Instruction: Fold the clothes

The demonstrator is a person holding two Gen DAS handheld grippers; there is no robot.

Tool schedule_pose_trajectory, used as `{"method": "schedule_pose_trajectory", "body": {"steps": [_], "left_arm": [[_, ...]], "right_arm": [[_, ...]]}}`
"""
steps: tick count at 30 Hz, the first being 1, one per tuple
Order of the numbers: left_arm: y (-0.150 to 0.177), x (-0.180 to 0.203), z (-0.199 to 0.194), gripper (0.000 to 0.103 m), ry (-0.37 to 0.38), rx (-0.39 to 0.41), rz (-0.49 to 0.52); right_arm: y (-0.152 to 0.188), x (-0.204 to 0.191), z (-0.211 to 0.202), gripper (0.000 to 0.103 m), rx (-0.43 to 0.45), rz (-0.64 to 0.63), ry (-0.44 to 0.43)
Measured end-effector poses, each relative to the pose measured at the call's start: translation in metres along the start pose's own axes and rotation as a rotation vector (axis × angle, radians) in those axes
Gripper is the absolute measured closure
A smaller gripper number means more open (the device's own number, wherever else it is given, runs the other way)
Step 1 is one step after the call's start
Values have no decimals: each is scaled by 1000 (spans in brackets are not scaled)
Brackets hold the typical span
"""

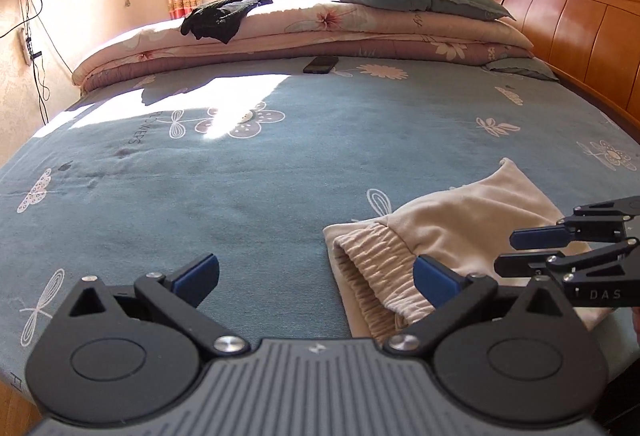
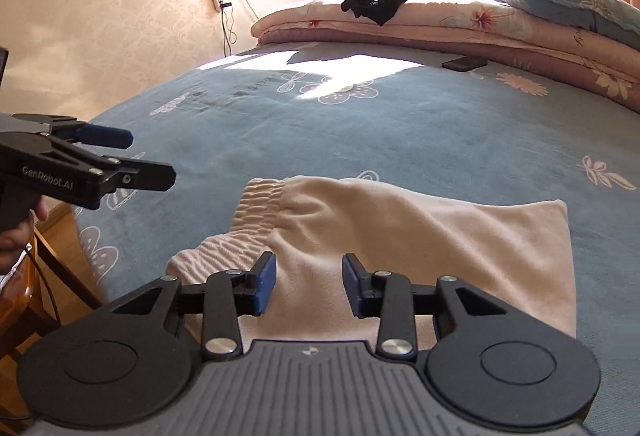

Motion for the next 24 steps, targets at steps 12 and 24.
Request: {"method": "schedule_pose_trajectory", "body": {"steps": [12, 24], "left_arm": [[-3, 31, 2, 1, 122, 0, 50], [9, 152, 78, 1, 434, -84, 252]], "right_arm": [[8, -14, -18, 63, -36, 70, -86], [17, 139, -53, 58, -55, 183, 252]]}}
Point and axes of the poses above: each gripper's, at about its wrist camera, not at the fingertips, and z roughly the way its jaws point, x to its right, y to its underside, the point moved 10 cm from there along z, roughly the way its jaws point, and after that the axes turned 11 degrees about -z, right-handed, at the moved point
